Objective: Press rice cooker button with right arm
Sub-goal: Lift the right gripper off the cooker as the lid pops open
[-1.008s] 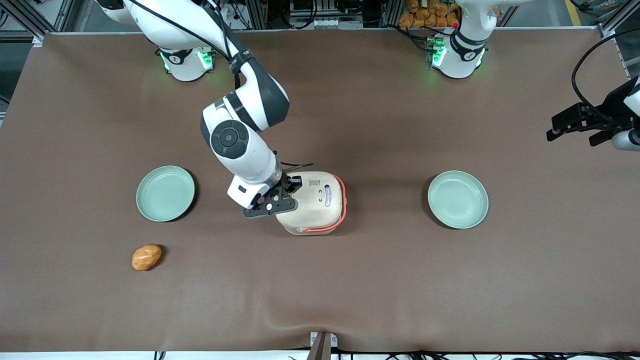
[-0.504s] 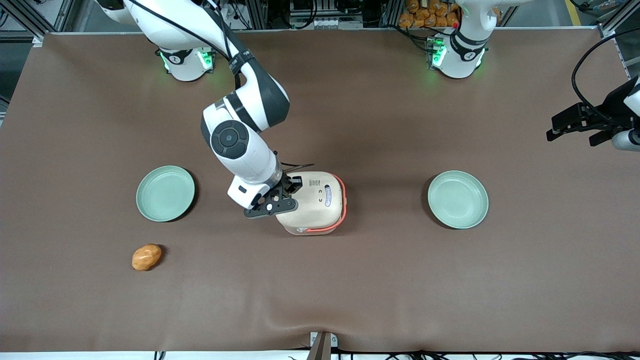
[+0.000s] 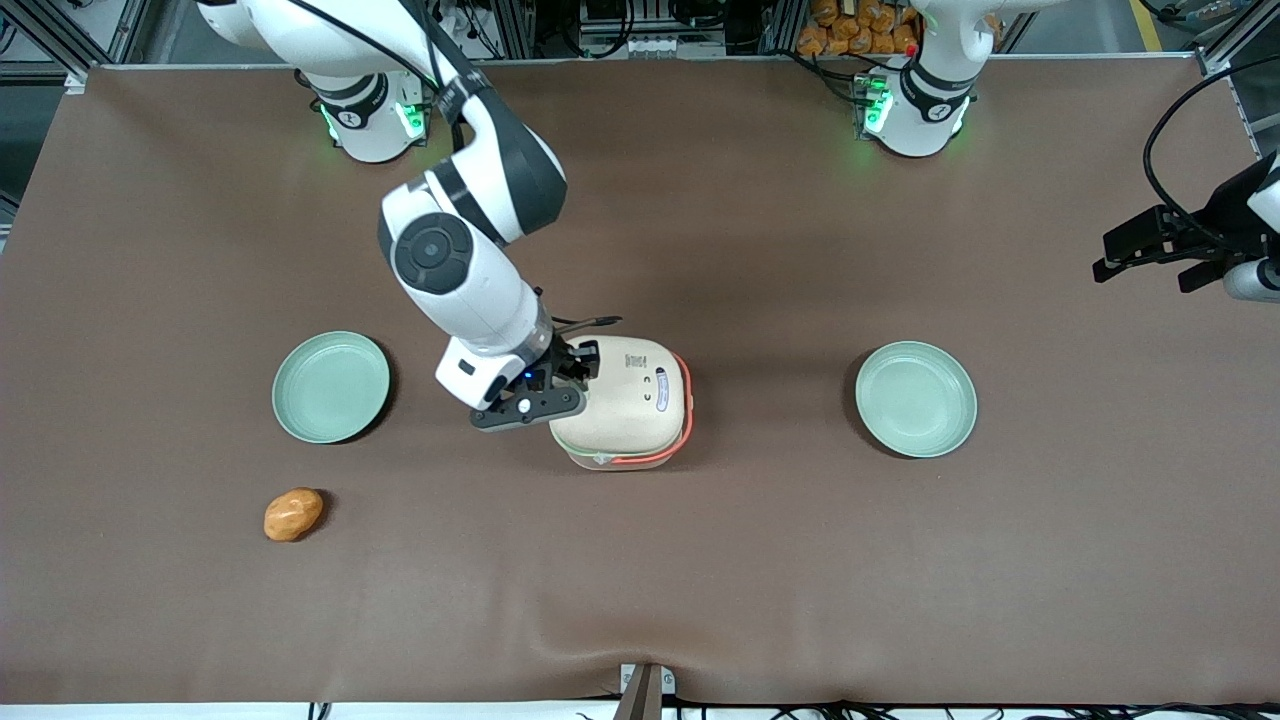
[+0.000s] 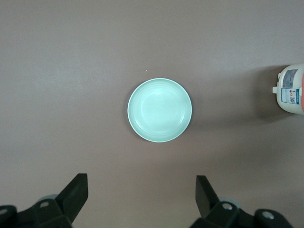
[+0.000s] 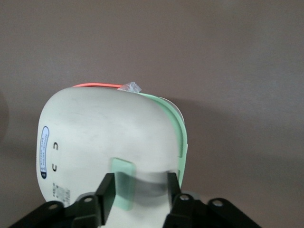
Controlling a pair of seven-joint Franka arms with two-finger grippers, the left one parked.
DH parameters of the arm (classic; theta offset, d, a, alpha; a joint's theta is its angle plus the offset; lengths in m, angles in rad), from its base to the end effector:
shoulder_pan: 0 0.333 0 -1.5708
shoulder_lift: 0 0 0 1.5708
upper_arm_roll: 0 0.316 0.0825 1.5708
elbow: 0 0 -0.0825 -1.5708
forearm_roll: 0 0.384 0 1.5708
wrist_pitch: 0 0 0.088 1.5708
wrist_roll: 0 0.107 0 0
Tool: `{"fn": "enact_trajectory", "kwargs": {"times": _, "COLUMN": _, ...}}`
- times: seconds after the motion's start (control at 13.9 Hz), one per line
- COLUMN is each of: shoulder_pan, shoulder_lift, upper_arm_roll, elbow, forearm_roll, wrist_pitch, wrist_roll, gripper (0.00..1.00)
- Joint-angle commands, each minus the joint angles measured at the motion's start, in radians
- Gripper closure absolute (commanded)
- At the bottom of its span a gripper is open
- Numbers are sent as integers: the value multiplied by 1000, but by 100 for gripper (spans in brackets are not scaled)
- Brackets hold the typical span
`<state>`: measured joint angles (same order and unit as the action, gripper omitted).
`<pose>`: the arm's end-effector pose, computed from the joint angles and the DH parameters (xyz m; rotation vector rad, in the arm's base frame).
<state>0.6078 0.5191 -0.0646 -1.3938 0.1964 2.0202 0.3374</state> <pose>0.6033 0.3879 0.4197 -2.9522 -0.2073 -0.0507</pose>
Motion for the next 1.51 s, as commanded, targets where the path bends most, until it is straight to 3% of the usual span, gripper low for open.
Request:
{"fn": "enact_trajectory", "kwargs": {"times": 0.0, "shoulder_pan": -23, "shoulder_lift": -74, "upper_arm_roll": 2, "elbow": -11, "forearm_roll": 17, "wrist_pitch": -67, "wrist_roll": 3, "gripper": 0}}
{"fn": "enact_trajectory", "kwargs": {"times": 0.58, "shoulder_pan": -123, "shoulder_lift": -243, "upper_arm_roll": 3, "elbow": -20, "forearm_roll": 12, "wrist_pitch": -312, "wrist_roll": -8, "gripper": 0}}
{"fn": "enact_trajectory", "kwargs": {"times": 0.94, "shoulder_pan": -310, "shoulder_lift": -369, "upper_arm_roll": 6, "elbow": -24, "forearm_roll": 11, "wrist_pitch": -515, "wrist_roll": -30, "gripper": 0}}
{"fn": "enact_trajectory", "kwargs": {"times": 1.15, "shoulder_pan": -484, "shoulder_lift": -418, "upper_arm_roll": 6, "elbow": -37, "forearm_roll": 8, "wrist_pitch": -578, "wrist_roll": -274, "gripper": 0}}
{"fn": "enact_trajectory", "kwargs": {"times": 1.3, "shoulder_pan": -571, "shoulder_lift": -442, "upper_arm_roll": 5, "elbow": -44, "forearm_roll": 3, "wrist_pitch": -615, "wrist_roll": -296, "gripper": 0}}
{"fn": "enact_trajectory", "kwargs": {"times": 1.44, "shoulder_pan": -595, "shoulder_lift": -450, "upper_arm_roll": 3, "elbow": -44, "forearm_roll": -49, "wrist_pitch": -624, "wrist_roll": -296, "gripper": 0}}
